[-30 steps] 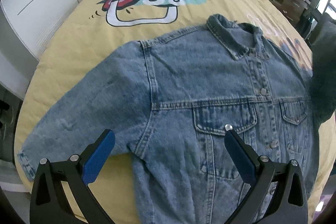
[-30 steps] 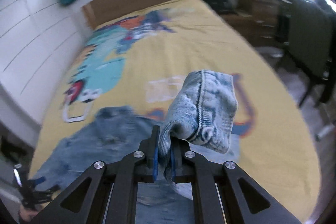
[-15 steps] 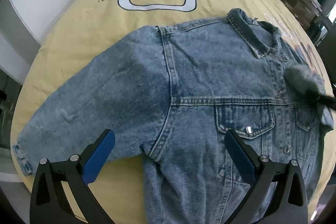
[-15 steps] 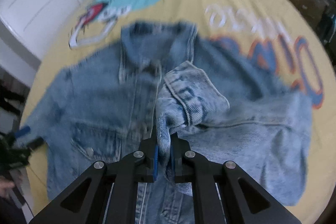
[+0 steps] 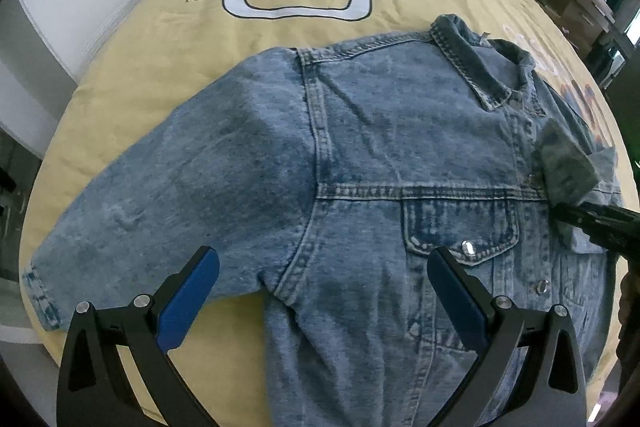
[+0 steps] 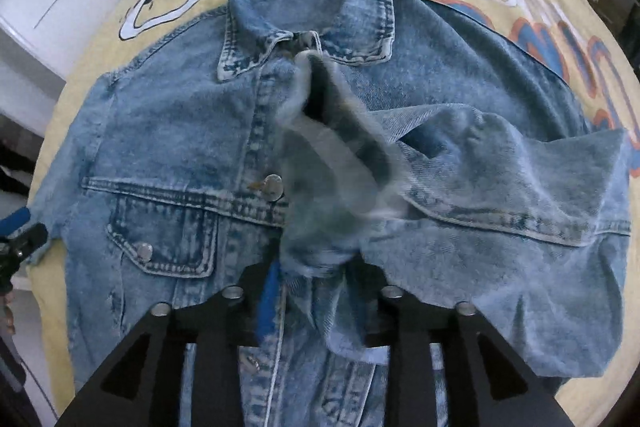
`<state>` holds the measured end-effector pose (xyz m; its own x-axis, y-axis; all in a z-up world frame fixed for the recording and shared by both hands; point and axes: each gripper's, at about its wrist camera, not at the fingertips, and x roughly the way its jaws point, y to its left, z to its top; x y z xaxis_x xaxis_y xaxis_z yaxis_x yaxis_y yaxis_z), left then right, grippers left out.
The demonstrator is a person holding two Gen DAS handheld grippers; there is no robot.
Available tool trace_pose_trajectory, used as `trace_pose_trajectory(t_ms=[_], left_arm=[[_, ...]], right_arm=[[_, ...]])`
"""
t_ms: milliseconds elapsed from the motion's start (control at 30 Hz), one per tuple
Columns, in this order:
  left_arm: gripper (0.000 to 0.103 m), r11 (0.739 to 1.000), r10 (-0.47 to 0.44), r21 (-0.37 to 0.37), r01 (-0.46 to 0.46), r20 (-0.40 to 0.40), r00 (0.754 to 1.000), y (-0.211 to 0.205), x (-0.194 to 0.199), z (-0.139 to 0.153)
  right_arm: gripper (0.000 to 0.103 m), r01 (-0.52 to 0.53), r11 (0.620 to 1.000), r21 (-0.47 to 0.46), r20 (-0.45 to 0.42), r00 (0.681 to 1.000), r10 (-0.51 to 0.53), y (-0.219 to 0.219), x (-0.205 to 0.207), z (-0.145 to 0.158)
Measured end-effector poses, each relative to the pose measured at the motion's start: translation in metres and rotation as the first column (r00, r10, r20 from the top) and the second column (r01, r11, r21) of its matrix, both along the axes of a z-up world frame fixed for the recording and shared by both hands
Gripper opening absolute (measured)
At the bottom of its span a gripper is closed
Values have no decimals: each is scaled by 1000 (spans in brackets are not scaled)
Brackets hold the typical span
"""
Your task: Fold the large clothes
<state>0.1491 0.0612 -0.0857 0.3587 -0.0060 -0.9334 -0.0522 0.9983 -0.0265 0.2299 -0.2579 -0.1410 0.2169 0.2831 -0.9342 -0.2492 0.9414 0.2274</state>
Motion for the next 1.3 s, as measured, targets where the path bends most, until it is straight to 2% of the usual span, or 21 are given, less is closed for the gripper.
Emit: trace_pose_trajectory(t_ms=[33, 67, 167, 300, 367, 633, 767, 900, 933, 967, 1000, 1033, 1100, 1133, 1167, 1233, 1300], left_arm=[[102, 1000, -2, 1, 2, -2, 1000, -2, 0, 0], [102, 1000, -10, 3, 10, -2, 1000, -5, 1, 1], [102, 999, -46, 25, 46, 5, 999, -18, 3, 3], [102, 990, -119, 76, 118, 10, 993, -45, 9, 2], [102, 986, -150, 75, 149, 2, 989, -59, 14, -1], [102, 962, -273, -52, 270, -61, 960, -138, 57, -13], [102, 956, -284, -102, 274, -97, 954, -168, 88, -22], [102, 965, -255, -114, 236, -194, 947, -185, 112, -50], [97, 964, -253, -133, 228, -211, 944, -188, 115, -58], [85, 961, -259, -154, 228, -221, 940, -191, 116, -64], [79, 956, -271, -178, 232, -240, 932, -194, 117, -71], [73, 957, -273, -169, 236, -247, 930, -197, 116, -75], [63, 957, -289, -102, 272, -229, 930, -204, 112, -76], [51, 950, -312, -83, 300, -220, 924, -208, 110, -76], [40, 945, -326, -79, 316, -216, 920, -210, 109, -76], [26, 938, -345, -113, 328, -207, 915, -214, 109, -73], [20, 932, -361, -110, 345, -190, 913, -215, 109, -69]], right_arm=[[69, 0, 1000, -5, 8, 1000, 0, 1, -2, 4], [75, -3, 1000, -5, 17, 1000, 3, -4, -6, 10], [77, 3, 1000, -4, 35, 999, -3, -16, -18, 20], [78, 44, 999, -8, 46, 998, -44, -57, -38, 31], [78, 81, 997, -14, 46, 996, -81, -78, -46, 33], [78, 199, 977, -75, 63, 979, -194, -151, -79, 31], [78, 240, 968, -66, 58, 970, -236, -175, -89, 27], [78, 265, 962, -60, 52, 964, -262, -194, -95, 21], [78, 270, 961, -59, 49, 962, -268, -196, -96, 19], [78, 279, 959, -58, 44, 960, -277, -201, -97, 15], [78, 286, 957, -56, 39, 958, -284, -205, -98, 13], [78, 293, 955, -55, 36, 956, -291, -208, -98, 11], [78, 313, 948, -52, 28, 950, -312, -216, -100, 6], [78, 319, 946, -50, 25, 948, -318, -219, -101, 4], [78, 328, 944, -49, 22, 945, -327, -223, -102, 2], [78, 347, 937, -53, 18, 938, -346, -229, -104, -1], [78, 367, 928, -58, 14, 930, -367, -235, -104, -4]])
